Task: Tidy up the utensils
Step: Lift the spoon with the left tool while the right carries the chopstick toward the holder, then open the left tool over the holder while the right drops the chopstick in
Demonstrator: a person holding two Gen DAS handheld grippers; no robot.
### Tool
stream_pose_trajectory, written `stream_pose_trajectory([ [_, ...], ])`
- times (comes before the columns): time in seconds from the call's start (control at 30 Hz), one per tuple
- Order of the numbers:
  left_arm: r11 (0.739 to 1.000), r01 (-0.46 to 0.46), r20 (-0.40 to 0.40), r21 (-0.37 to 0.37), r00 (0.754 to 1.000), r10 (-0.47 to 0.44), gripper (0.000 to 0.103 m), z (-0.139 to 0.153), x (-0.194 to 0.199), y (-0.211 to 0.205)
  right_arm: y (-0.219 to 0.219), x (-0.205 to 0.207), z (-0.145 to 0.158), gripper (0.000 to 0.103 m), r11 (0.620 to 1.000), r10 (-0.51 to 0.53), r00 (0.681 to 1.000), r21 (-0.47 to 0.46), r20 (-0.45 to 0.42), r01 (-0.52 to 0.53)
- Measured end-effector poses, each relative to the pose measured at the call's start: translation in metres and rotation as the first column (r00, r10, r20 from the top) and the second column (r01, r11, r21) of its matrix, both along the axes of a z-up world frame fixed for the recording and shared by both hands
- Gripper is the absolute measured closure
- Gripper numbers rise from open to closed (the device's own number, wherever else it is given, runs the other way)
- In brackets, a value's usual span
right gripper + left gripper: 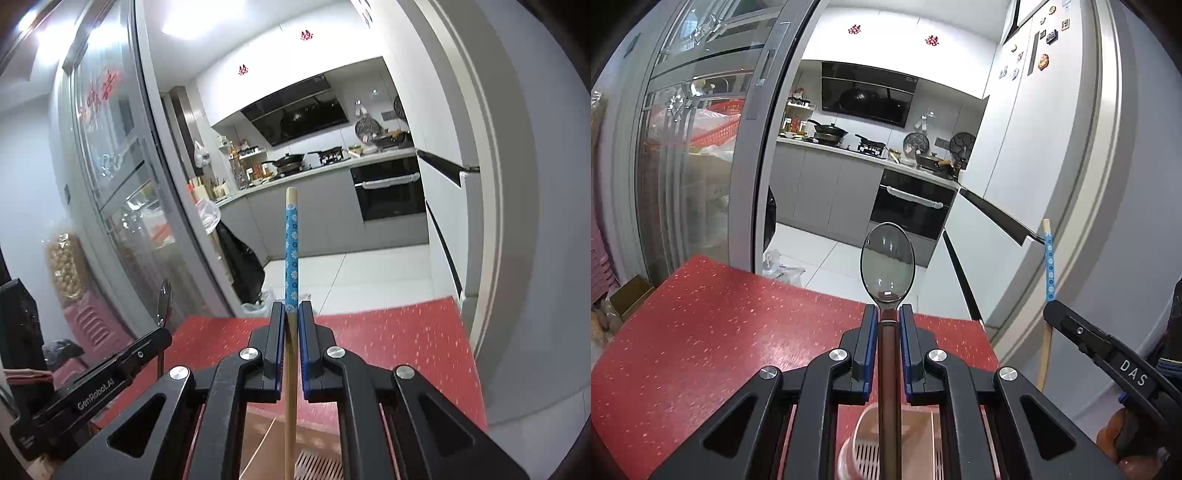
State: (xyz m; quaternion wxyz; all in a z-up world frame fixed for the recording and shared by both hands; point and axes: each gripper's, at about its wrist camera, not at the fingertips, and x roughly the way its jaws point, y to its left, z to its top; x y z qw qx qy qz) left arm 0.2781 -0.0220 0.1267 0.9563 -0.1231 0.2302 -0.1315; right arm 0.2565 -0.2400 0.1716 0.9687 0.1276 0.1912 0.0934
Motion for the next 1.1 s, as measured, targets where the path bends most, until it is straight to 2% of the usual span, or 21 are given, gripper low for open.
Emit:
stream_pose_trajectory([
  [0.17,1.000,0.002,0.022,0.008,1.000,-0.002,0.066,-0.012,0.017,-0.013,0.011,0.018,-0.016,0.095,0.999,0.003,0.999,-0.050,0.034,-0.001],
  [0.43,0.995,0.014,0.048,0.103,0.999,-0.019,0.066,-0.039,0.009,-0.029,0.024,0.016,-0.048,0.095,0.986,0.037,0.999,-0.161,0.034,-0.031],
  [0.63,0.979,0.025,0.043,0.202,0.998,-0.034,0.066,-0.049,-0.005,-0.039,0.021,-0.005,-0.067,0.095,0.982,0.053,0.999,-0.183,-0.008,-0.054],
  [0.77,0.968,0.041,0.008,0.249,0.999,-0.045,0.066,-0.055,-0.009,-0.043,0.017,-0.014,-0.077,0.095,0.985,0.053,0.998,-0.163,-0.046,-0.060],
  [1.03,0.959,0.046,-0.051,0.279,0.998,-0.033,0.066,-0.060,-0.014,-0.039,0.014,-0.017,-0.071,0.095,0.984,0.063,0.995,-0.162,-0.073,-0.074],
  [1.1,0.961,0.041,-0.057,0.275,0.998,-0.026,0.066,-0.059,-0.016,-0.037,0.012,-0.015,-0.070,0.092,0.985,0.063,0.994,-0.154,-0.089,-0.076],
])
